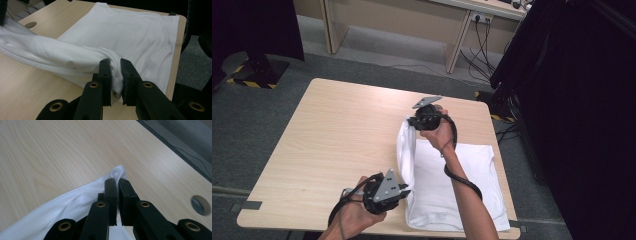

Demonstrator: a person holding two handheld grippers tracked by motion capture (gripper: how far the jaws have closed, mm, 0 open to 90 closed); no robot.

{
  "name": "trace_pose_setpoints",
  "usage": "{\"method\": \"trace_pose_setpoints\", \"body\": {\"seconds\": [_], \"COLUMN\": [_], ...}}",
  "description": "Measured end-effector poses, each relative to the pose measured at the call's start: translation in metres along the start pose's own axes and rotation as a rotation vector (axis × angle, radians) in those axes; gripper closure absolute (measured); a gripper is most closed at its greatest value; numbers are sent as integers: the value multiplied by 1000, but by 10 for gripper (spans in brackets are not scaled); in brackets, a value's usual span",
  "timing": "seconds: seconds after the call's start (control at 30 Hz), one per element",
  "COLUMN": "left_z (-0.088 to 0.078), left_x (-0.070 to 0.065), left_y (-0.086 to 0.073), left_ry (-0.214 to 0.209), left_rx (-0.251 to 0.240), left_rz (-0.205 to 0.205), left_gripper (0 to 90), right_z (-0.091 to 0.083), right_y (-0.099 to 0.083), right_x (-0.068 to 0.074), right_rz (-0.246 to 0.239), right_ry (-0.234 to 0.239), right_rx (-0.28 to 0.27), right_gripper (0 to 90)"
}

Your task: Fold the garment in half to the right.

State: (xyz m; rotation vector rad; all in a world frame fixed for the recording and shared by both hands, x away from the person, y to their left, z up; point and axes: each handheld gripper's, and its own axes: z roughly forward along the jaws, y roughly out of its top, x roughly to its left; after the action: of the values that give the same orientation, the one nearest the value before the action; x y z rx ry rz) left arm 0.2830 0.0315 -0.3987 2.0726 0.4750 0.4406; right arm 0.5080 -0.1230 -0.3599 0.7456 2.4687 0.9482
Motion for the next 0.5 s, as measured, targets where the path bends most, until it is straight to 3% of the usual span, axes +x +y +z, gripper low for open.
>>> {"method": "trace_pose_setpoints", "body": {"seconds": [0.07,0.3,0.5], "left_z": [9,41,68], "left_x": [-2,-19,-32], "left_y": [11,51,75], "left_ry": [-24,-78,-128], "left_rx": [-11,-25,-26], "left_rz": [-1,58,86], "left_gripper": [798,798,797], "right_z": [-11,-40,-67], "right_y": [-9,-40,-60], "right_x": [-10,-40,-61], "right_rz": [21,80,113], "right_ry": [-7,-48,-86], "right_rx": [-9,-12,-24], "right_gripper": [859,858,859]}}
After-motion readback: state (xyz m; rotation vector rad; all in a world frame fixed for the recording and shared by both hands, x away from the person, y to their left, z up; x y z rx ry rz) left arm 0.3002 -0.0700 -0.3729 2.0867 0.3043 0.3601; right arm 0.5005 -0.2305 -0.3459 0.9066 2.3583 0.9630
